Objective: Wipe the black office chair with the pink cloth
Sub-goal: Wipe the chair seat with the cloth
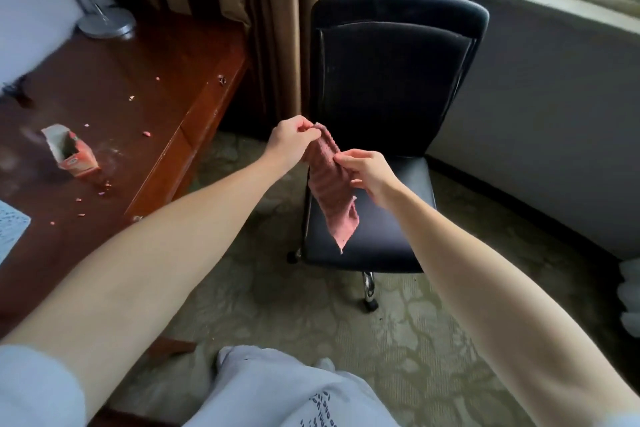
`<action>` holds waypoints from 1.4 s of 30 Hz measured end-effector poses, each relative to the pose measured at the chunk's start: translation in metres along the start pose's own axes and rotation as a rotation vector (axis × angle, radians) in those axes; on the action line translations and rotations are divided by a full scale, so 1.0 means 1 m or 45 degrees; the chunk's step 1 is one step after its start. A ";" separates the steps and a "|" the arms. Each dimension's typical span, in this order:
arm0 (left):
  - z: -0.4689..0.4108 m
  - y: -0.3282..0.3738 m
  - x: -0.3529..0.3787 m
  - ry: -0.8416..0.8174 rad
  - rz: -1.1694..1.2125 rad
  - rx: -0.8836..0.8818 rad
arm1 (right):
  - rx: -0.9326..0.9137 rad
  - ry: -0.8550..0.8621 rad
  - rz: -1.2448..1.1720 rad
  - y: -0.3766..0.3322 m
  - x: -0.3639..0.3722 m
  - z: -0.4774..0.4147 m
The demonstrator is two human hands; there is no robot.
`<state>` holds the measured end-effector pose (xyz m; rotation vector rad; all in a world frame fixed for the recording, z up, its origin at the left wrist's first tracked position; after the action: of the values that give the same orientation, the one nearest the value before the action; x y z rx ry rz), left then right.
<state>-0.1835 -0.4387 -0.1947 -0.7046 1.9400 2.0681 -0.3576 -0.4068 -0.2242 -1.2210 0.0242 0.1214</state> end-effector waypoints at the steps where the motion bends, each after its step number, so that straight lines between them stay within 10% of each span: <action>1: -0.001 0.004 0.009 0.007 0.000 -0.007 | 0.019 0.008 0.022 0.003 -0.010 0.001; 26: -0.157 0.040 0.212 -0.145 -0.241 0.023 | 0.116 0.500 0.517 0.029 -0.201 -0.152; 42: -0.130 0.074 0.339 -0.390 -0.158 -0.326 | -0.130 -0.198 0.487 0.013 -0.321 -0.213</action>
<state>-0.4853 -0.6290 -0.2950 -0.5037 1.4515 2.2168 -0.6682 -0.6283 -0.2829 -1.2952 0.1171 0.5569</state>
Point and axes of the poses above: each hand's wrist, its own z-axis away from the middle knuckle, its own x-axis out of the palm, y = z × x, the point moved 4 cm from there along -z, towards the middle knuckle, and after that the axes turned 8 degrees about y, right-handed, at the moved point
